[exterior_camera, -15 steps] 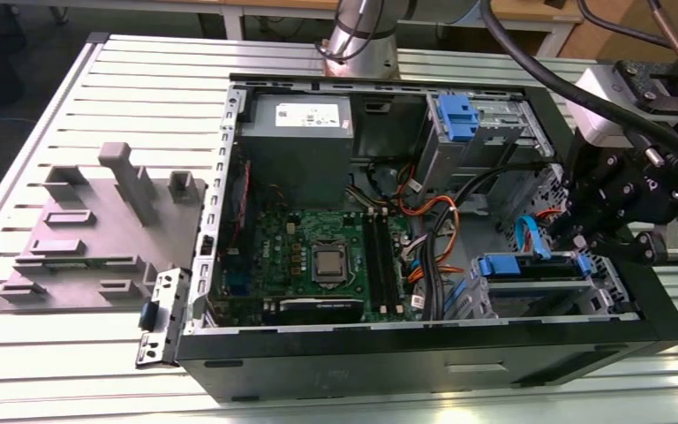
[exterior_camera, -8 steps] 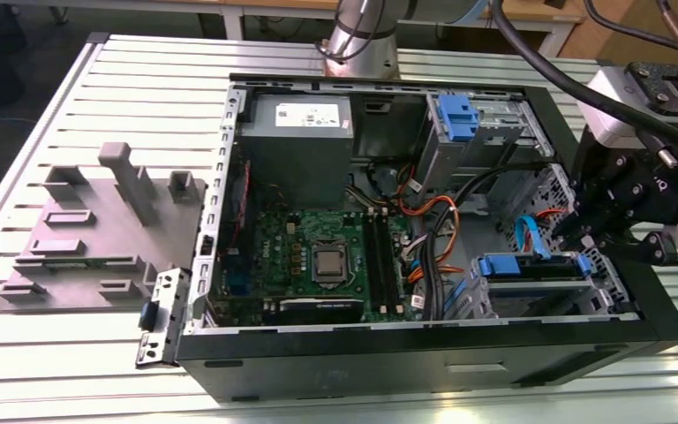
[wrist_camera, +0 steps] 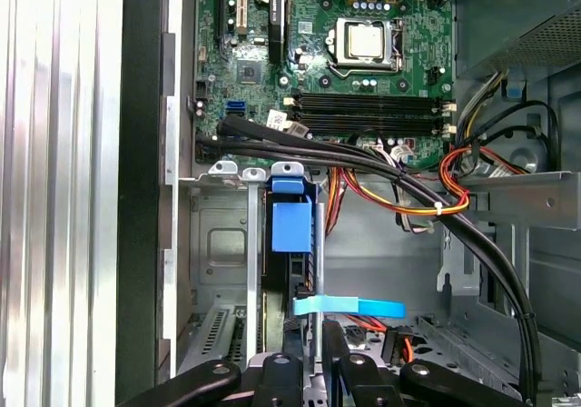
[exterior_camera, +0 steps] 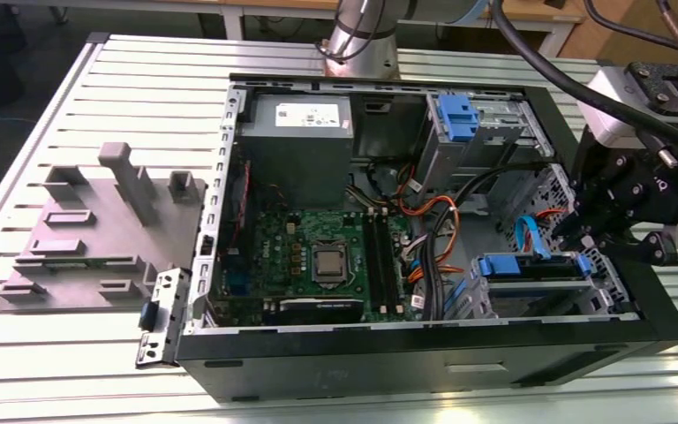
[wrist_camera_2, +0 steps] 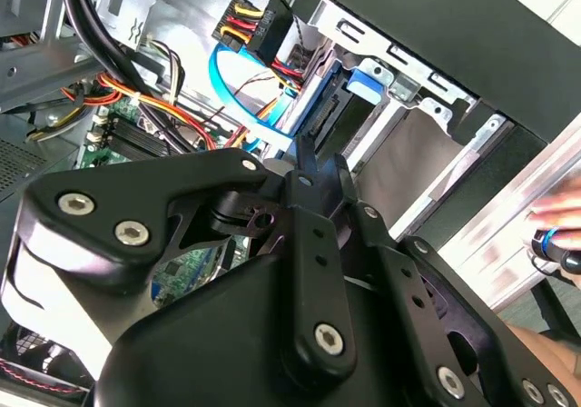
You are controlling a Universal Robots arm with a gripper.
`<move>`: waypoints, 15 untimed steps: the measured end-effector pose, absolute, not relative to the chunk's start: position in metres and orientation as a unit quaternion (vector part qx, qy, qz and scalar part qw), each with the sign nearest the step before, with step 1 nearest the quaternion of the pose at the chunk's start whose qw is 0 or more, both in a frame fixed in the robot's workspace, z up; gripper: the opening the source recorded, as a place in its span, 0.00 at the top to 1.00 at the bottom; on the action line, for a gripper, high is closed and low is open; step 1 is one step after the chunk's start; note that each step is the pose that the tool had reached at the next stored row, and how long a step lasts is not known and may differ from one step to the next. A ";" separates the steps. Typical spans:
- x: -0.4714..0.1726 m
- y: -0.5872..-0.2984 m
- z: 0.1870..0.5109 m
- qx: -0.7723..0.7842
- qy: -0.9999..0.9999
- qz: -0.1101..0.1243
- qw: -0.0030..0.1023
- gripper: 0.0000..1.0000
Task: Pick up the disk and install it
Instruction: 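Insert the second disk wire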
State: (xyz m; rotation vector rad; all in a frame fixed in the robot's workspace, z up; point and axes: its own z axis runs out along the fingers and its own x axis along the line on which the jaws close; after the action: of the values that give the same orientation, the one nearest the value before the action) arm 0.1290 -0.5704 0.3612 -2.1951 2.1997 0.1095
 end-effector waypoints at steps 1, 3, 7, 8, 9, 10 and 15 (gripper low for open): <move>0.129 -0.570 0.361 -0.706 0.707 0.035 0.016 0.76; 0.129 -0.570 0.361 -0.706 0.707 0.035 0.016 0.76; 0.129 -0.565 0.361 -0.706 0.707 0.035 0.016 0.76; 0.129 -0.563 0.361 -0.706 0.707 0.035 0.016 0.76; 0.129 -0.561 0.361 -0.706 0.707 0.035 0.016 0.76; 0.129 -0.559 0.361 -0.706 0.707 0.035 0.016 0.76; 0.131 -0.551 0.361 -0.706 0.707 0.035 0.016 0.76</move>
State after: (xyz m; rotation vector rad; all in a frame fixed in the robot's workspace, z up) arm 0.1311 -0.5514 0.3606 -2.1951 2.1998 0.1095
